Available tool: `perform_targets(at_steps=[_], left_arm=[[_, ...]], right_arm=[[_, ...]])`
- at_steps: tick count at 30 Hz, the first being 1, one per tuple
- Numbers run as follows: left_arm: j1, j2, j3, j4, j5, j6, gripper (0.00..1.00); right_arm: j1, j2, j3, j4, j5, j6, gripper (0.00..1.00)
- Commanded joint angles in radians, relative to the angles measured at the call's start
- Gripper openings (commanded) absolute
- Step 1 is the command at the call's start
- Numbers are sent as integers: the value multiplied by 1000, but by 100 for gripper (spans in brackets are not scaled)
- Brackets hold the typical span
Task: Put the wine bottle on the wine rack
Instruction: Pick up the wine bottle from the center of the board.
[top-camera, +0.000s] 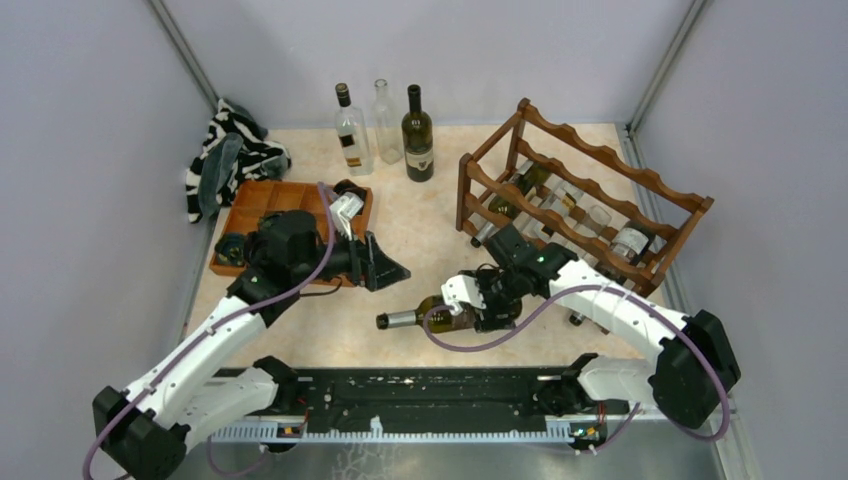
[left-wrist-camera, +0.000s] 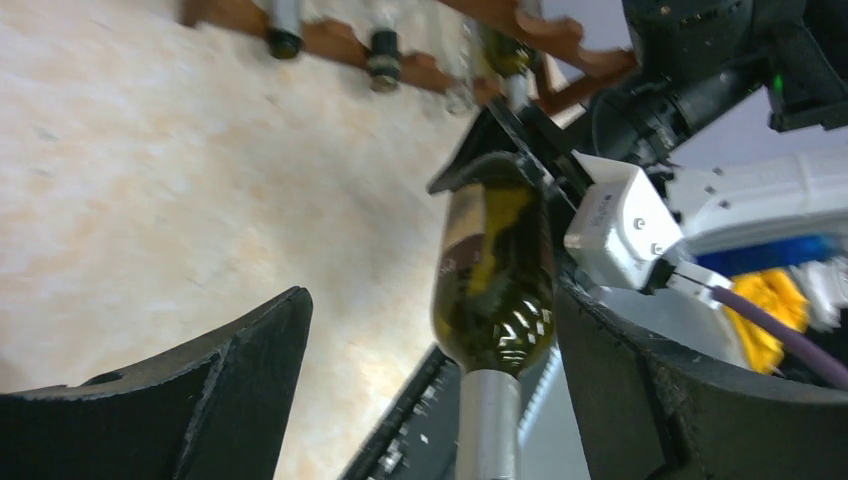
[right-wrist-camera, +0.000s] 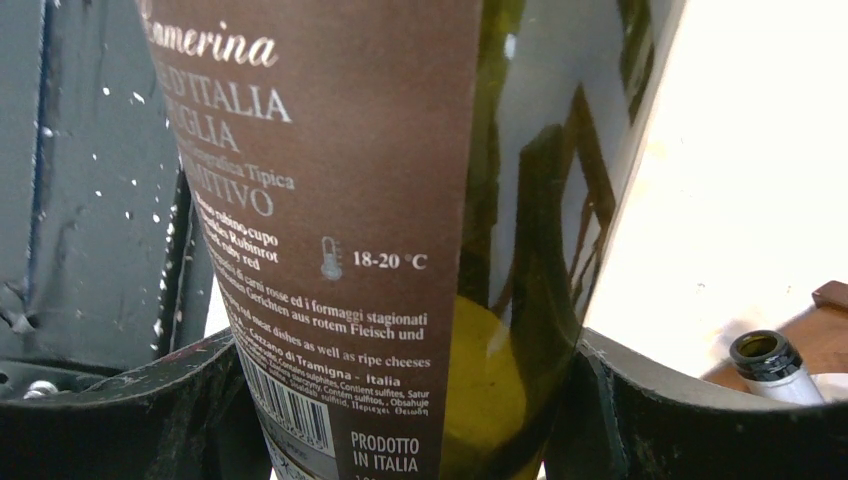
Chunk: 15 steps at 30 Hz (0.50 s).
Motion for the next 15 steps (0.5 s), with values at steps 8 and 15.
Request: perform_targets(at_steps=[8, 15], left_arm=[[8, 75, -110, 87, 389, -186, 92], [8, 105, -281, 378, 558, -341, 95]], right_arm=[[86, -48, 102, 13, 150, -109, 0], [94, -24, 140, 10, 189, -117, 0]])
